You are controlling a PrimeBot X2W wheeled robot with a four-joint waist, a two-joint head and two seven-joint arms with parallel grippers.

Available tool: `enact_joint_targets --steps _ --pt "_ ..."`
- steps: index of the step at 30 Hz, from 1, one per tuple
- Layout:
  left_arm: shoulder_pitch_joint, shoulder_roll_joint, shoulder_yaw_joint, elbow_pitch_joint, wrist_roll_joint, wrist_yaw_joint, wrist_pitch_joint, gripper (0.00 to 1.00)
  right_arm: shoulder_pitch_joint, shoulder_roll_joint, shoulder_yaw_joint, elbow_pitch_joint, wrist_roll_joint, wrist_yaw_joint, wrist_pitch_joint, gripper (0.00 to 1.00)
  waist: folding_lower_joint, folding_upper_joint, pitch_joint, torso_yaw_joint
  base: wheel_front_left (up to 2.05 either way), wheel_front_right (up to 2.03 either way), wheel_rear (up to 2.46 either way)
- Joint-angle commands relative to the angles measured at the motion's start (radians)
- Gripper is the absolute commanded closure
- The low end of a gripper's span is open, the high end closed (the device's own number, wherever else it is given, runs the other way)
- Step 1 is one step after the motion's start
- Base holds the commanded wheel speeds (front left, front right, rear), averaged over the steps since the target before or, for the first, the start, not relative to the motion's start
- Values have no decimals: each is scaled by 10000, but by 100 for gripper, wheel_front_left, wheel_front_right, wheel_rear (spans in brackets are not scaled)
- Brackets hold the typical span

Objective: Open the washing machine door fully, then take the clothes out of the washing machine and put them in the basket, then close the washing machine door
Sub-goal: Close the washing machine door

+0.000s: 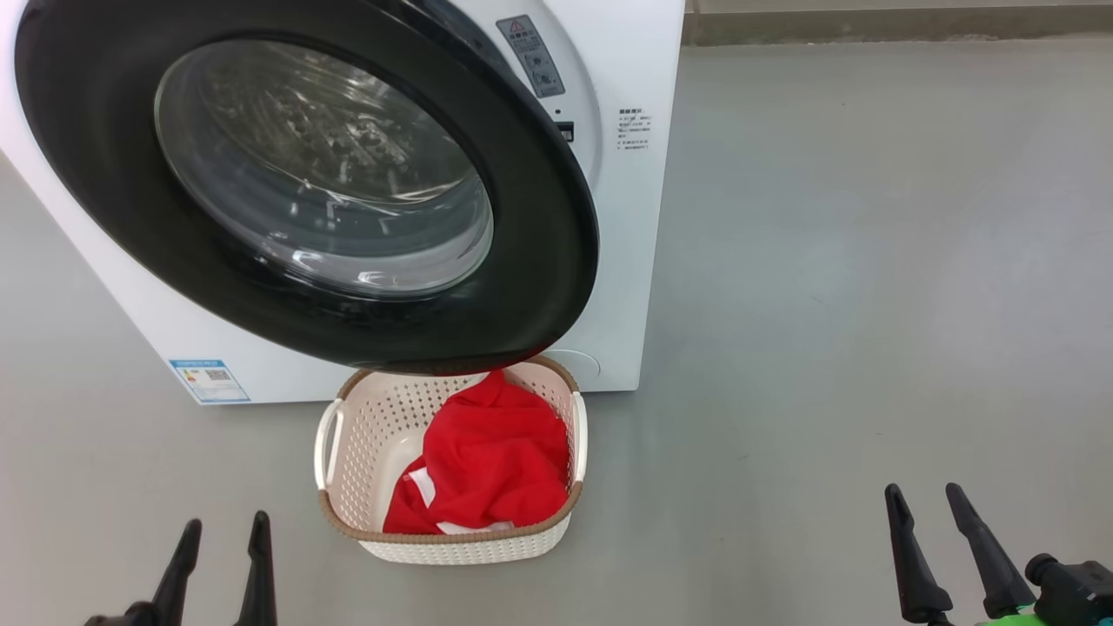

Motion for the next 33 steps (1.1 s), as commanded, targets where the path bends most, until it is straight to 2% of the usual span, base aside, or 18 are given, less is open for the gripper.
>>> enact_joint_targets --steps 1,21,23,24,25,33 --pt "-35 65 418 -345 133 -58 -49 0 -121 -148 147 -298 -121 65 -65 0 0 0 7 2 0 0 0" --pt "364 -158 569 -750 634 -58 -49 0 -13 -96 22 -299 -190 65 -65 0 0 0 -98 203 0 0 0" --pt "372 -163 562 -769 621 -58 -49 0 -116 -100 103 -220 -204 65 -65 54 0 0 -121 247 0 0 0" --pt "379 -166 549 -783 611 -58 -49 0 -197 -108 164 -185 -194 65 -65 73 0 0 -123 281 0 0 0" --pt "382 -168 524 -795 600 -58 -49 0 -284 -107 219 -147 -172 65 -65 100 0 0 -127 336 0 0 0" --pt "377 -173 185 -816 235 -26 -49 0 -1417 -102 1099 417 -35 65 -65 100 0 0 -155 929 0 0 0"
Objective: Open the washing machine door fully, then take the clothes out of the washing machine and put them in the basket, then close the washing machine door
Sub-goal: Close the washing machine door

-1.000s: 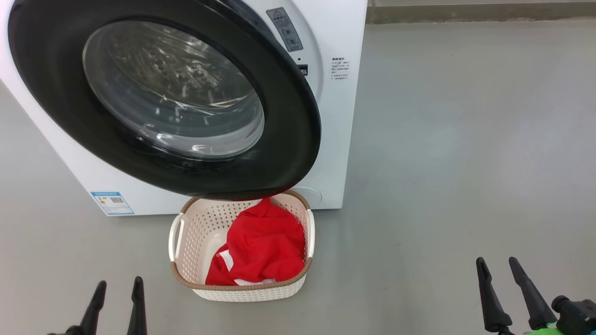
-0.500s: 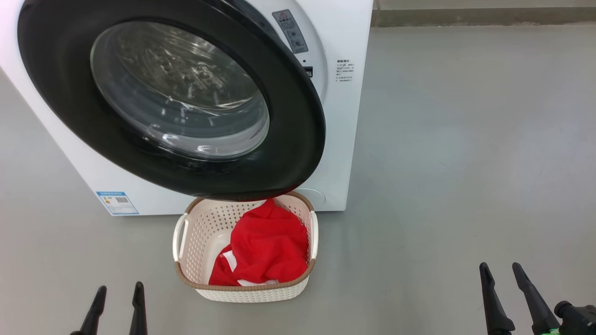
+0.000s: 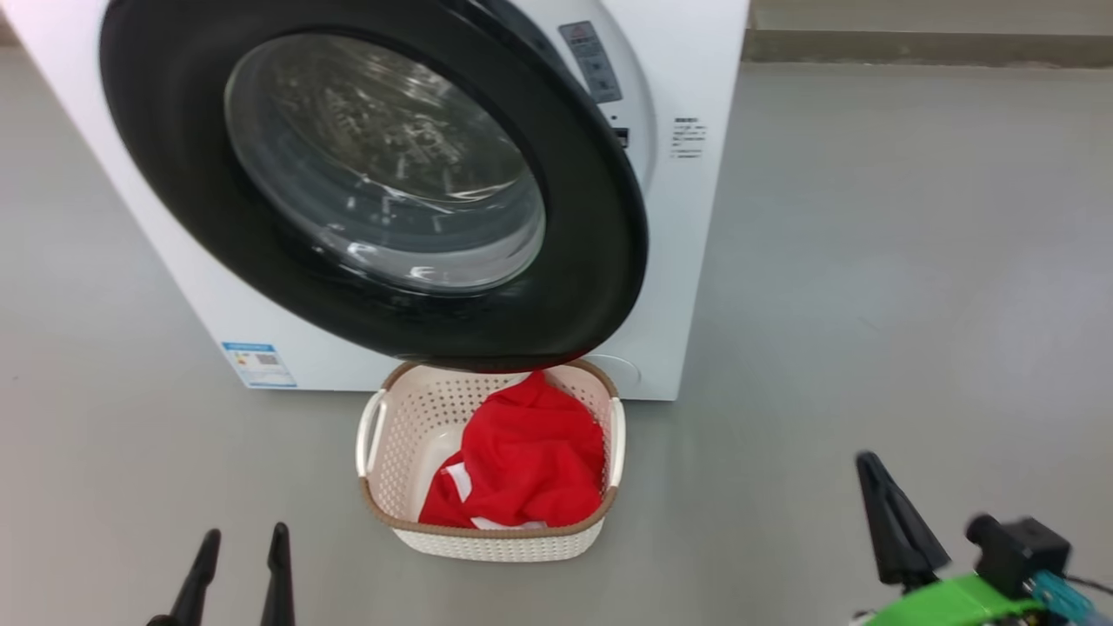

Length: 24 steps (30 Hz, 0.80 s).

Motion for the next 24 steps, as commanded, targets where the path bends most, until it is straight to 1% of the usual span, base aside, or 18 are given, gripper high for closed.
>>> enact_joint_targets --steps 1,7,10,17,24 --pt "-160 68 239 -279 -101 -26 -49 0 -497 -146 319 -166 31 65 -65 100 0 0 -14 201 0 0 0" --pt "-104 68 -149 -431 -514 225 -49 0 -1792 -135 965 344 182 65 -65 100 0 0 30 699 0 0 0" --pt "-83 67 -442 -495 -672 332 -49 0 -2371 -90 1111 504 346 65 -65 100 0 0 86 996 0 0 0" --pt "-488 67 -1135 -627 -1062 576 -49 0 -3626 -62 1113 852 400 65 -65 100 0 0 658 1761 0 0 0" --pt "-1045 67 -1803 -777 -1499 782 -49 0 -4994 -225 990 1420 296 65 -65 100 0 0 1525 2369 0 0 0"
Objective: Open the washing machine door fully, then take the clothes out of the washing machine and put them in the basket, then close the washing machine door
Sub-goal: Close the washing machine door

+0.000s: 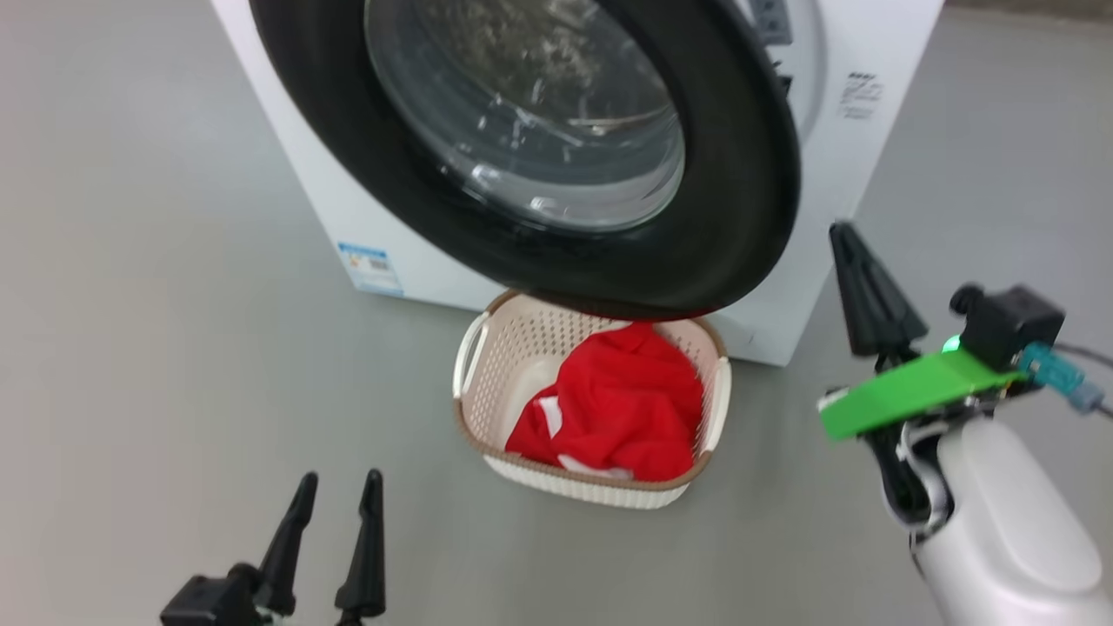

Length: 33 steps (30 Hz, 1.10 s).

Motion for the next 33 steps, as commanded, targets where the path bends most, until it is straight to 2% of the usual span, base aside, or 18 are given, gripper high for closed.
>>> enact_joint_targets --steps 1,8,15,33 --pt "-401 67 241 -312 -106 69 -49 0 -473 15 157 -169 -72 65 -65 100 0 0 654 502 0 0 0" --pt "-1107 67 -323 -497 -530 281 -49 0 -1684 -114 33 515 -216 65 -65 100 0 0 1635 923 0 0 0" --pt "-1499 66 -702 -603 -749 429 -49 0 -2300 -237 -182 970 -273 65 -65 100 0 0 2125 1216 0 0 0" --pt "-2365 66 -1529 -1012 -1283 611 -49 0 -4080 -647 -1241 744 -500 65 -65 100 0 0 3554 1692 0 0 0"
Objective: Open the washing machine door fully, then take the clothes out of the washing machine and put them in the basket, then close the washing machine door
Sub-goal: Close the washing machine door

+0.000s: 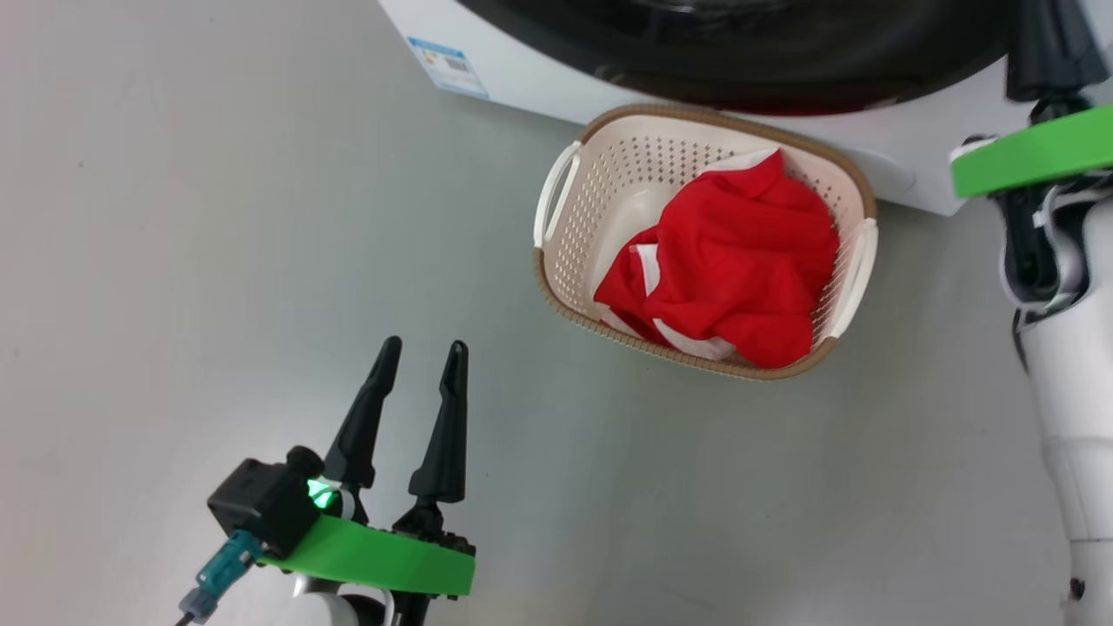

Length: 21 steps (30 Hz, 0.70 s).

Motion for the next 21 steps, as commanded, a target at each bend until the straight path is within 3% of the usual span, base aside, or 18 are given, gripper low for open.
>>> enact_joint_targets --steps 1,11,21 --pt "-146 122 249 -286 -148 91 -49 0 -310 66 32 -341 -120 29 -53 100 0 0 292 193 0 0 0" --pt "-331 122 68 -356 -318 155 -49 0 -933 -12 -422 -689 -223 29 -53 100 0 0 575 312 0 0 0" --pt "-51 122 401 42 31 -105 -49 0 836 41 576 -1200 -120 29 -53 100 0 0 -332 14 0 0 0"
